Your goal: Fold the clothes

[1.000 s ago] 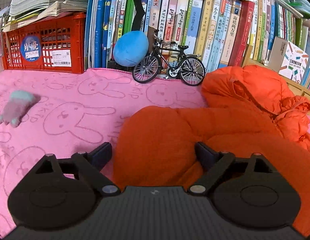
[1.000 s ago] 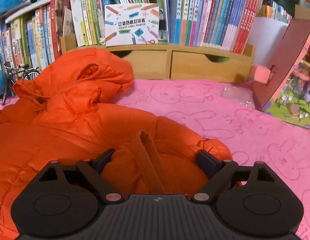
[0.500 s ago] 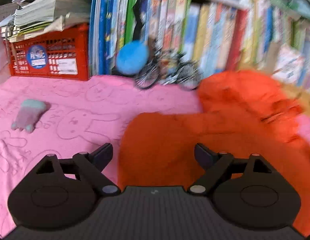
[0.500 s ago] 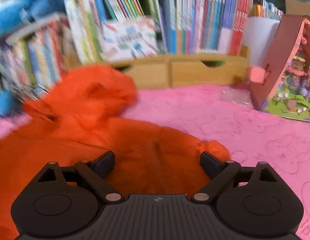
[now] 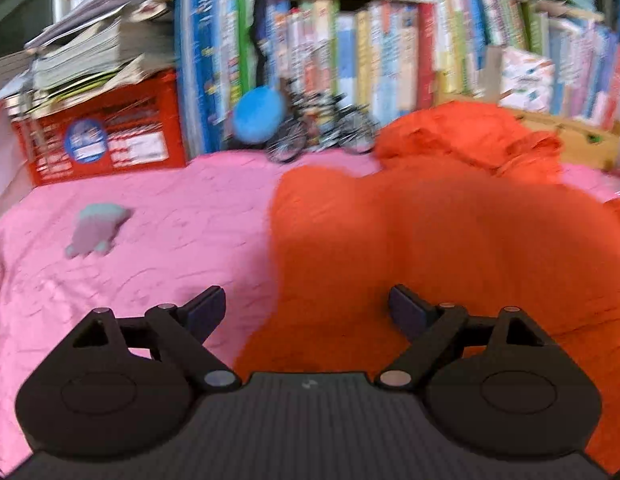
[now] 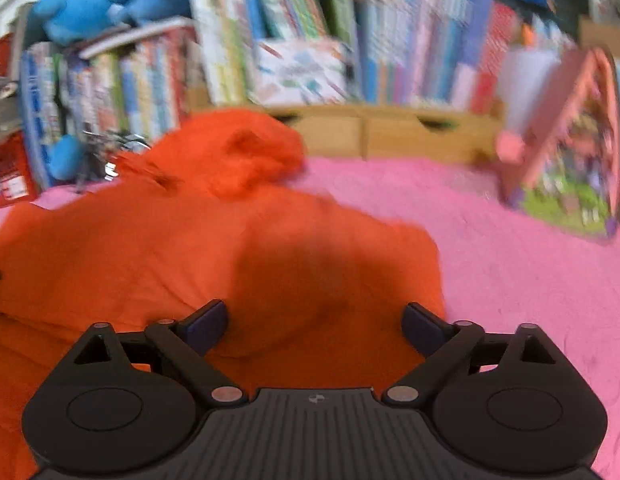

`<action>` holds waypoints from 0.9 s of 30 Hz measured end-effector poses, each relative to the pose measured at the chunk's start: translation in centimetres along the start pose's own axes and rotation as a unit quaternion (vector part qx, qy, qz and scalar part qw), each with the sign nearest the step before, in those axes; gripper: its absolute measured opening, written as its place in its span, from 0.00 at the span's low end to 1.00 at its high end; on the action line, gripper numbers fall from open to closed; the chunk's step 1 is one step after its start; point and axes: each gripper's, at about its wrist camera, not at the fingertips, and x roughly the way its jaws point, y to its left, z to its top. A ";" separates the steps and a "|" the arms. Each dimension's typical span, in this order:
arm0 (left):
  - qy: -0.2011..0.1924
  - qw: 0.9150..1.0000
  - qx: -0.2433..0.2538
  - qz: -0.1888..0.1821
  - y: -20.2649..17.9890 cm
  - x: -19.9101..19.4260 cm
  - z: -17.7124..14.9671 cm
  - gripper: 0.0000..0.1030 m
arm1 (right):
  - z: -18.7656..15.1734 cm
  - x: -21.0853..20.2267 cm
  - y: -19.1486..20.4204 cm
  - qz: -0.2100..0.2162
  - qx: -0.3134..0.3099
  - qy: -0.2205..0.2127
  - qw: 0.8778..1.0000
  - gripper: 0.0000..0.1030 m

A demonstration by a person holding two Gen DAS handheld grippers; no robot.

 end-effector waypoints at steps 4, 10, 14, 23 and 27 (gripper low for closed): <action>0.011 1.000 -0.011 -0.007 0.1 0.6 -0.6 0.93 | -0.5 1.1 -0.3 0.001 0.014 0.019 1.000 1.00; 0.008 1.000 0.006 0.008 -0.4 0.3 -0.8 0.94 | -0.8 1.2 0.5 -0.014 -0.004 0.016 1.000 1.00; 0.015 1.000 -0.001 0.006 -0.2 0.6 -0.9 0.96 | -0.8 1.2 0.4 -0.011 -0.001 0.015 1.000 1.00; 0.027 0.999 -0.023 -0.006 0.5 1.1 -0.9 1.00 | -0.8 1.2 0.3 -0.004 0.003 0.014 1.000 1.00; 0.029 0.999 -0.034 0.006 0.4 0.7 -0.9 0.98 | -0.8 1.2 0.2 -0.003 0.004 0.014 1.000 1.00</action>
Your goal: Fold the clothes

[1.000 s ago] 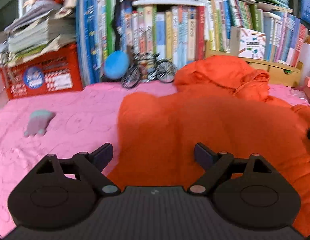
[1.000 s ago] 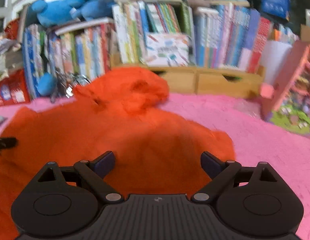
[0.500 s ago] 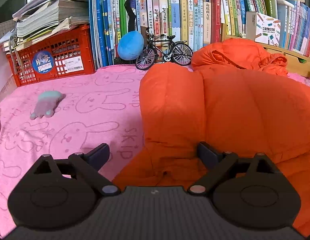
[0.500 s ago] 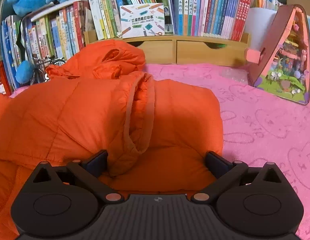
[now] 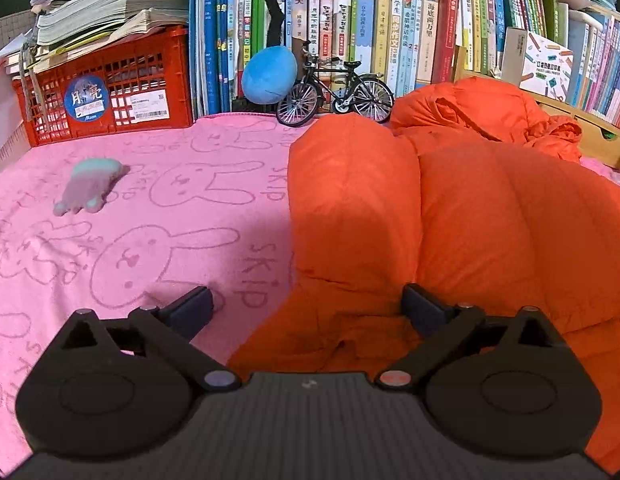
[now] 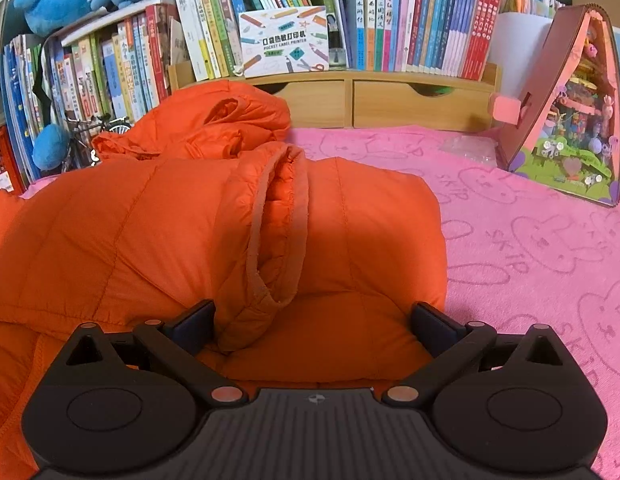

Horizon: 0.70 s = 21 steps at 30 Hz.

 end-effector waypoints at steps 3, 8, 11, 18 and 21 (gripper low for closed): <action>-0.019 1.000 -0.002 0.005 -1.3 -2.3 0.2 0.87 | 0.0 0.0 0.0 -0.003 0.003 -0.002 1.000 1.00; -0.057 0.996 0.027 -0.060 -4.4 -6.3 0.3 0.87 | 0.0 -2.4 0.2 0.017 0.028 -0.035 0.999 0.94; -0.055 0.990 0.053 -0.120 -6.5 -7.6 0.1 0.78 | -0.1 -4.7 0.7 0.106 0.059 -0.055 0.991 0.90; 0.014 0.976 0.062 -0.207 -9.3 -5.9 -1.6 0.54 | -1.4 -4.5 3.2 0.266 0.098 0.003 0.959 0.53; 0.024 0.979 0.059 -0.193 -9.4 -4.6 -2.2 0.54 | -2.1 -3.3 4.1 0.261 0.092 0.024 0.961 0.52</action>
